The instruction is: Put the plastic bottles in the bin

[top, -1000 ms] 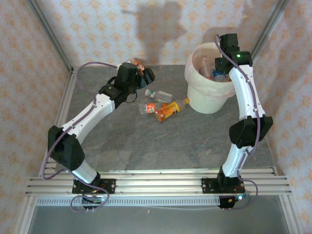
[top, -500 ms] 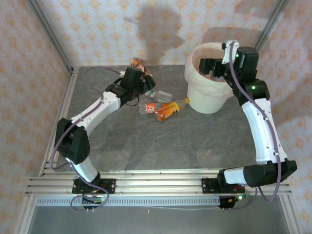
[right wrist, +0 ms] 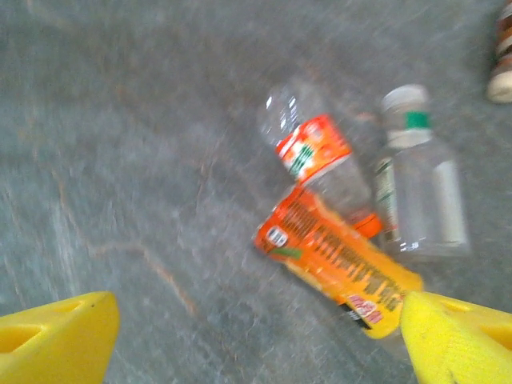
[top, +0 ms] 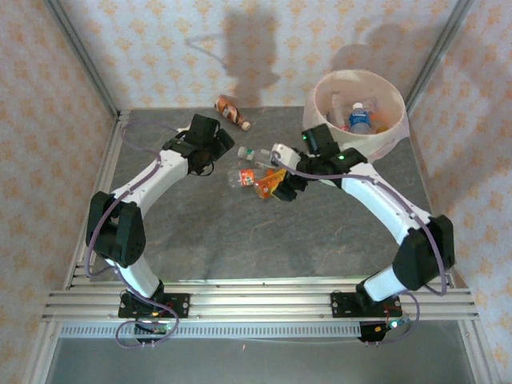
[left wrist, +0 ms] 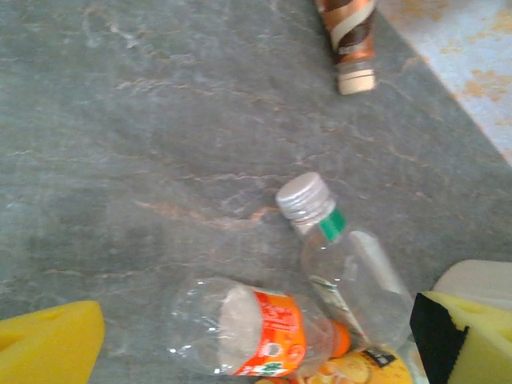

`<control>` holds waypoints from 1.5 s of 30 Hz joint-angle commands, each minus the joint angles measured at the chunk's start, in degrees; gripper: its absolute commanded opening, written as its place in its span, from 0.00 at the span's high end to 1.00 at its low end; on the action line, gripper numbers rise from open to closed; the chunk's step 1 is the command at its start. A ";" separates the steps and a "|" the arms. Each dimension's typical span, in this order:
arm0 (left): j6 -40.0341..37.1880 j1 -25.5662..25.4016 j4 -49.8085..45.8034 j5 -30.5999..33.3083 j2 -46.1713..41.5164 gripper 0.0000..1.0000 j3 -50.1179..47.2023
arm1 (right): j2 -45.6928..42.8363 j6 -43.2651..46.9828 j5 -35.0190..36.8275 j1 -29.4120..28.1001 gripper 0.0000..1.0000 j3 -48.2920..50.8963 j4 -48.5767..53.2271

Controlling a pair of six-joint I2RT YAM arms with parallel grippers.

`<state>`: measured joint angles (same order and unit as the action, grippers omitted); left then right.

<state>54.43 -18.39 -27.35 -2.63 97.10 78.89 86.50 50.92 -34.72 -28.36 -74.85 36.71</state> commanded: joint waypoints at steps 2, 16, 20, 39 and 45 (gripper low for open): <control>1.04 0.30 -2.26 2.72 -3.85 0.00 -1.15 | 4.53 13.27 9.56 -1.28 0.11 -0.31 2.87; 1.07 0.64 -2.88 2.54 -2.63 0.00 -0.23 | 21.20 28.27 24.17 -4.99 0.18 -7.29 4.37; 1.13 0.77 -3.06 2.44 -2.54 0.00 -0.32 | 21.85 30.87 25.32 -5.79 0.18 -5.82 -1.27; 0.77 1.08 -3.51 2.15 -1.67 0.00 -1.19 | 27.50 30.64 23.64 -5.80 0.26 -6.46 -4.01; 0.99 1.08 -2.90 1.62 -1.34 0.00 -1.46 | 22.18 22.82 25.68 -6.20 0.44 -1.76 -2.36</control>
<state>54.63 -17.82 -29.12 -2.28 95.42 78.17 112.18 78.85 -10.28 -33.89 -79.20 31.16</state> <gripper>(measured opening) 0.999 0.572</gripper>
